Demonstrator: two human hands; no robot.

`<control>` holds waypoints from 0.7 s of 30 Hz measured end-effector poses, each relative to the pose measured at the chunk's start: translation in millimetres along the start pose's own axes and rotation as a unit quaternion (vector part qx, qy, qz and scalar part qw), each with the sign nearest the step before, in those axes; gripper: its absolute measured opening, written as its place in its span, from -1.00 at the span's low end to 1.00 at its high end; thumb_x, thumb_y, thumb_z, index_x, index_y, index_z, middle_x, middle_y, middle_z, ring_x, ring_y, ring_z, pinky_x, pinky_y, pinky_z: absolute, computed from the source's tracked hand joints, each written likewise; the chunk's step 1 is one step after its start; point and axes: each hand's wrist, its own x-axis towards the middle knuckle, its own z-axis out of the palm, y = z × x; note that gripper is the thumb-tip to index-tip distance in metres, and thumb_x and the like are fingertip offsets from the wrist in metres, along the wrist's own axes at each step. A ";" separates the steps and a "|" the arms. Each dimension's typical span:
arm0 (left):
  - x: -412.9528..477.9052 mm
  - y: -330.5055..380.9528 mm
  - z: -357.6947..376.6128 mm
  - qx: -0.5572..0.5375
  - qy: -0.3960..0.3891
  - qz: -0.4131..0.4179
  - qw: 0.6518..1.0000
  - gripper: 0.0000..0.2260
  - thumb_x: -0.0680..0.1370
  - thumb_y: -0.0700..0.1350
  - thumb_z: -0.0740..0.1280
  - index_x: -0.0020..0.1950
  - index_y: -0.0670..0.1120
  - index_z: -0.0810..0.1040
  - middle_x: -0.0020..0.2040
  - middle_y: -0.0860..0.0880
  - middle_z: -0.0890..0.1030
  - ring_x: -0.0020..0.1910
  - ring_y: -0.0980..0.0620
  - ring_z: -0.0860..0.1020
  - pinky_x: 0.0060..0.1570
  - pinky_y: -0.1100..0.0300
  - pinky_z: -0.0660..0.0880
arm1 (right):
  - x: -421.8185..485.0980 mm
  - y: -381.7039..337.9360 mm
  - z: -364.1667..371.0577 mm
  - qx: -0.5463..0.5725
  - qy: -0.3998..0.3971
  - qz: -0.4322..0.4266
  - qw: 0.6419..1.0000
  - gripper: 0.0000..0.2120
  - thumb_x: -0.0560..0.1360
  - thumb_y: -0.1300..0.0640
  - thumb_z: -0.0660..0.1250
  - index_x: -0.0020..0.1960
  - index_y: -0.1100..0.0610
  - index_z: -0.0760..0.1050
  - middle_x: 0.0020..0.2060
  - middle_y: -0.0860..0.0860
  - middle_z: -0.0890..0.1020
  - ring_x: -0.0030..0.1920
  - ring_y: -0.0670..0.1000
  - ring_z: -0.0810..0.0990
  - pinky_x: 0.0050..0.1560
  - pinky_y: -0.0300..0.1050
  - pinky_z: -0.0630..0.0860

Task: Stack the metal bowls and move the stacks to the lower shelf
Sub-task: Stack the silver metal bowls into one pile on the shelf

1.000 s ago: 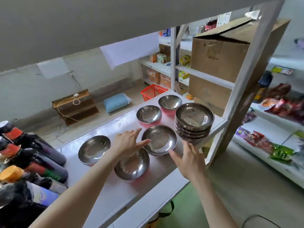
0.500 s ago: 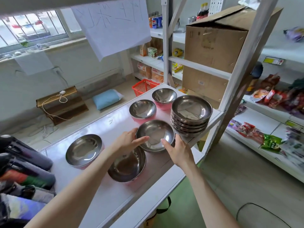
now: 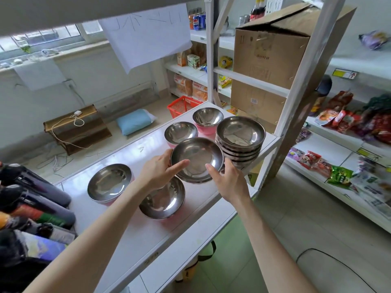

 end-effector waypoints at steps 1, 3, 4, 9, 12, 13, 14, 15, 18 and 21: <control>-2.5 2.8 -2.5 0.003 0.010 0.002 1.000 -0.22 0.38 0.49 0.05 0.36 -0.04 0.40 -0.01 -0.09 0.63 -0.07 -0.09 0.56 -0.04 0.01 0.49 | -1.7 -1.7 -3.1 -0.001 0.006 -0.006 1.000 -0.50 0.50 -0.28 0.21 0.09 0.17 0.40 0.05 0.16 0.63 0.11 0.20 0.59 0.05 0.10 0.51; -8.7 12.2 -7.4 0.005 0.024 0.010 1.000 -0.25 0.40 0.47 0.07 0.34 -0.05 0.40 0.01 -0.10 0.63 -0.05 -0.11 0.56 -0.01 -0.03 0.49 | -6.5 -5.9 -13.6 -0.005 0.028 -0.023 0.999 -0.49 0.50 -0.27 0.22 0.10 0.18 0.41 0.02 0.15 0.63 0.08 0.18 0.59 0.03 0.07 0.51; -12.2 17.6 -9.5 0.003 0.029 0.015 0.999 -0.24 0.39 0.48 0.06 0.34 -0.05 0.40 0.02 -0.09 0.63 -0.05 -0.10 0.56 -0.01 -0.03 0.49 | -8.9 -8.0 -19.9 -0.007 0.041 -0.036 0.998 -0.48 0.50 -0.27 0.22 0.12 0.19 0.43 0.01 0.14 0.63 0.07 0.17 0.58 0.02 0.04 0.51; -26.1 50.3 -16.0 -0.035 0.062 0.046 0.996 -0.15 0.32 0.56 0.03 0.34 -0.02 0.41 -0.07 0.03 0.58 -0.13 0.02 0.53 -0.16 0.18 0.39 | -15.2 -9.9 -56.2 -0.025 0.085 -0.090 0.992 -0.48 0.51 -0.26 0.21 0.09 0.21 0.48 -0.02 0.12 0.62 0.02 0.12 0.55 0.07 0.07 0.51; -27.3 71.5 -15.1 -0.062 0.081 0.057 0.993 -0.19 0.35 0.54 0.06 0.35 -0.02 0.42 -0.14 0.11 0.53 -0.22 0.16 0.48 -0.25 0.41 0.31 | -12.4 -5.0 -78.4 -0.038 0.101 -0.107 0.988 -0.49 0.51 -0.27 0.20 0.04 0.19 0.49 -0.05 0.10 0.62 -0.01 0.08 0.55 0.05 0.06 0.53; -27.0 79.2 -14.1 -0.070 0.085 0.054 0.992 -0.22 0.36 0.52 0.07 0.34 -0.02 0.42 -0.15 0.13 0.52 -0.23 0.22 0.47 -0.26 0.45 0.30 | -10.3 -3.0 -85.8 -0.045 0.104 -0.110 0.988 -0.50 0.51 -0.28 0.20 0.02 0.19 0.49 -0.06 0.10 0.62 -0.01 0.07 0.55 0.05 0.07 0.53; -26.2 86.9 -13.2 -0.079 0.086 0.051 0.992 -0.25 0.38 0.50 0.09 0.33 -0.01 0.43 -0.16 0.15 0.52 -0.24 0.25 0.48 -0.28 0.46 0.30 | -7.3 -0.8 -93.3 -0.053 0.103 -0.111 0.987 -0.49 0.51 -0.28 0.19 0.03 0.19 0.49 -0.05 0.10 0.62 -0.01 0.07 0.55 0.06 0.09 0.54; -24.9 94.9 -12.1 -0.093 0.084 0.047 0.991 -0.28 0.39 0.48 0.11 0.32 0.00 0.44 -0.17 0.18 0.52 -0.24 0.27 0.49 -0.30 0.46 0.32 | -3.3 1.2 -101.0 -0.059 0.098 -0.110 0.987 -0.47 0.51 -0.29 0.18 0.06 0.18 0.49 -0.02 0.10 0.63 0.01 0.08 0.56 0.08 0.10 0.54; -19.8 118.7 -6.2 -0.156 0.071 0.034 0.985 -0.37 0.40 0.40 0.21 0.31 0.01 0.44 -0.16 0.27 0.52 -0.16 0.41 0.51 -0.26 0.53 0.39 | 10.5 5.8 -125.7 -0.053 0.057 -0.101 0.992 -0.38 0.48 -0.36 0.13 0.16 0.17 0.46 0.01 0.07 0.65 0.01 0.06 0.61 0.09 0.02 0.58; -12.9 139.2 -1.8 -0.218 0.053 0.000 0.974 -0.42 0.39 0.31 0.26 0.33 0.07 0.40 -0.10 0.23 0.55 -0.12 0.38 0.54 -0.28 0.52 0.42 | 29.3 9.0 -149.8 -0.030 0.007 -0.100 0.995 -0.35 0.46 -0.36 0.13 0.25 0.15 0.43 0.03 0.03 0.65 0.00 0.01 0.62 0.13 -0.06 0.57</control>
